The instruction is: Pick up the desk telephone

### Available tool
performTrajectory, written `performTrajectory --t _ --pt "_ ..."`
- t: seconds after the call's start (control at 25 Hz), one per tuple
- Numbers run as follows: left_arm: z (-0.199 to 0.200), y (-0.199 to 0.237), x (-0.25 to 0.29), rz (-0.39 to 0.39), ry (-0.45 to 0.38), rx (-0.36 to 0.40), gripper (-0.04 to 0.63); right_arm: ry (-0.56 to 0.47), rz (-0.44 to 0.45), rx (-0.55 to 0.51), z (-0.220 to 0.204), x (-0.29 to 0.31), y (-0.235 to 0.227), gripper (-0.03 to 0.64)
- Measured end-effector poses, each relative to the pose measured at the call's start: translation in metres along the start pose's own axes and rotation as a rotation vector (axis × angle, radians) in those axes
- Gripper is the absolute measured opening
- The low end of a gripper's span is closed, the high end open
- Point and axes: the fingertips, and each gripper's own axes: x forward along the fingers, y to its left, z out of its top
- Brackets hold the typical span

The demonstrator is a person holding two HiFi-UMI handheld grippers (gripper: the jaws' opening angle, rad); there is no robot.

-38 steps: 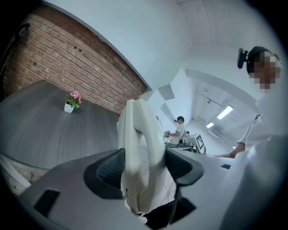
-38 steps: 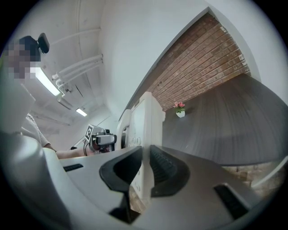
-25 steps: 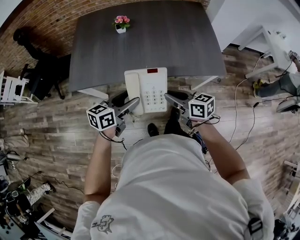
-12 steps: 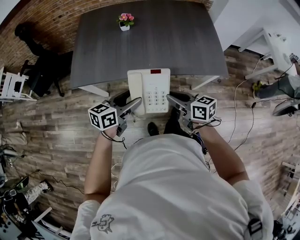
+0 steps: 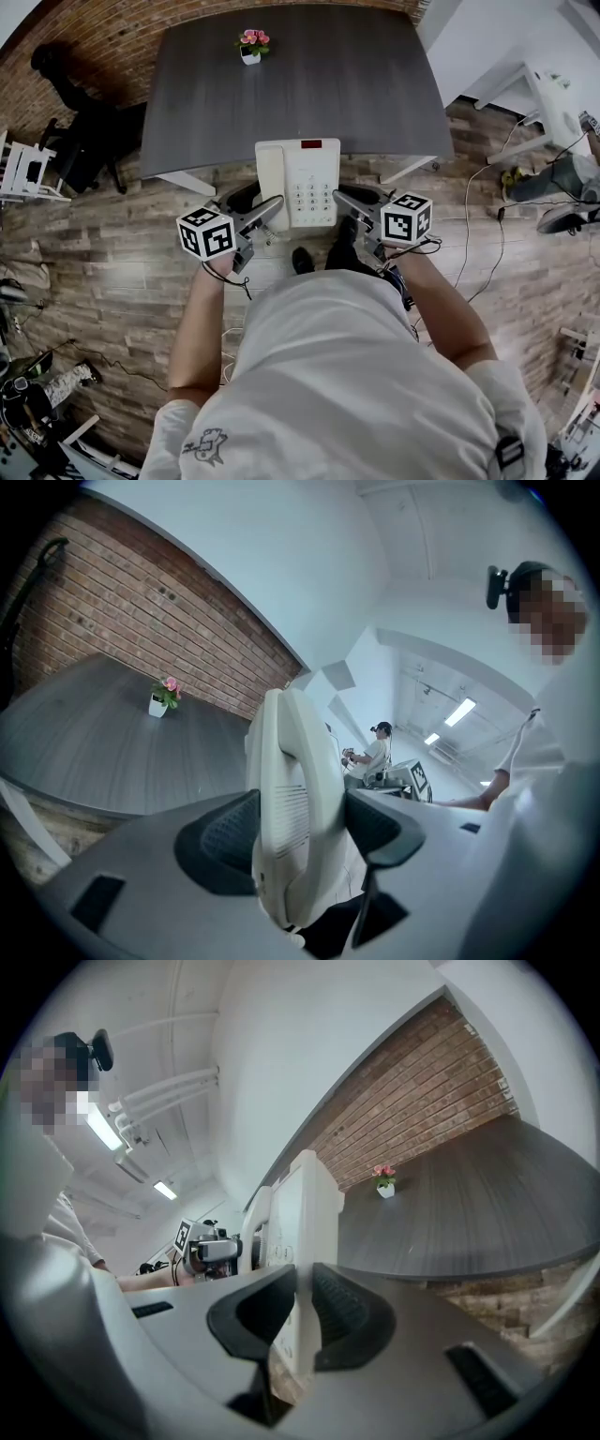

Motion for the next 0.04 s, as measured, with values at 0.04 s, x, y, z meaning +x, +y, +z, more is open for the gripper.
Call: performTrajectory --t 0.04 --pt "0.0001 -0.0005 -0.0002 0.000 0.000 0.000 0.302 -0.001 0.000 0.000 0.0004 -0.0004 0.0005 0.063"
